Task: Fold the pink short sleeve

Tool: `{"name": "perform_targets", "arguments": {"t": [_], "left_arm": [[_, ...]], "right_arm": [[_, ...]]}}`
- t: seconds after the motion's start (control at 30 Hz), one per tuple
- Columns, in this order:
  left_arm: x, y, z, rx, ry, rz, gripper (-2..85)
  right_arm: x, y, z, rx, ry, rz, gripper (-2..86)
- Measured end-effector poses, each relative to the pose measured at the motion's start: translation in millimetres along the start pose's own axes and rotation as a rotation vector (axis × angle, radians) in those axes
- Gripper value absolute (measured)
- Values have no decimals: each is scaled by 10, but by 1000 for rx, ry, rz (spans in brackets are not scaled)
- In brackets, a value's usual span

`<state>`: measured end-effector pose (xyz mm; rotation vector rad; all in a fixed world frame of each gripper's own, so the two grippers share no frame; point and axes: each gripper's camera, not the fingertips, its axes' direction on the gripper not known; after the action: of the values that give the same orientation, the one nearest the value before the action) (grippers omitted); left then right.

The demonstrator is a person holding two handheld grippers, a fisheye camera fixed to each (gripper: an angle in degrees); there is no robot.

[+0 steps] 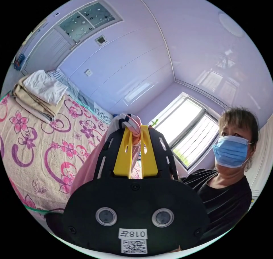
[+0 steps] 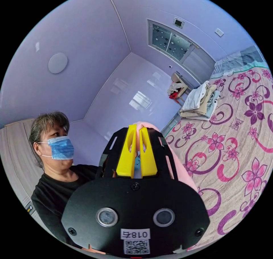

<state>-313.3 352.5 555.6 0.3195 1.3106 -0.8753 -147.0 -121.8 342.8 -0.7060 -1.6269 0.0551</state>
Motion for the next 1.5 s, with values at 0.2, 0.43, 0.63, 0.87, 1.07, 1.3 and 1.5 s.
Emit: {"name": "perform_targets", "arguments": {"t": [0.2,0.43,0.63,0.87,1.07,1.3,1.5], "left_arm": [[-754,-711,-445,29,-85,-27,43],[-885,-2455,-808,105,-183,242,46],[-2306,-2650,-945,143,-254,65,46],[-4297,-1343,-1142,126,-289,-493,49],[-4036,-1198,-1454,164,-234,-442,105],[-3187,-580,-2117,257,-192,-329,139],[-999,212,-1774,106,-162,173,93]], "right_arm": [[413,-732,694,-23,-45,28,0],[66,-2172,1460,47,86,-306,1],[933,-2334,2180,54,251,-257,3],[2616,-1239,2733,-13,378,219,8],[2510,-1047,2725,-6,309,178,29],[1734,-200,2236,-76,140,77,78],[279,1098,1612,-125,213,-220,49]]}}
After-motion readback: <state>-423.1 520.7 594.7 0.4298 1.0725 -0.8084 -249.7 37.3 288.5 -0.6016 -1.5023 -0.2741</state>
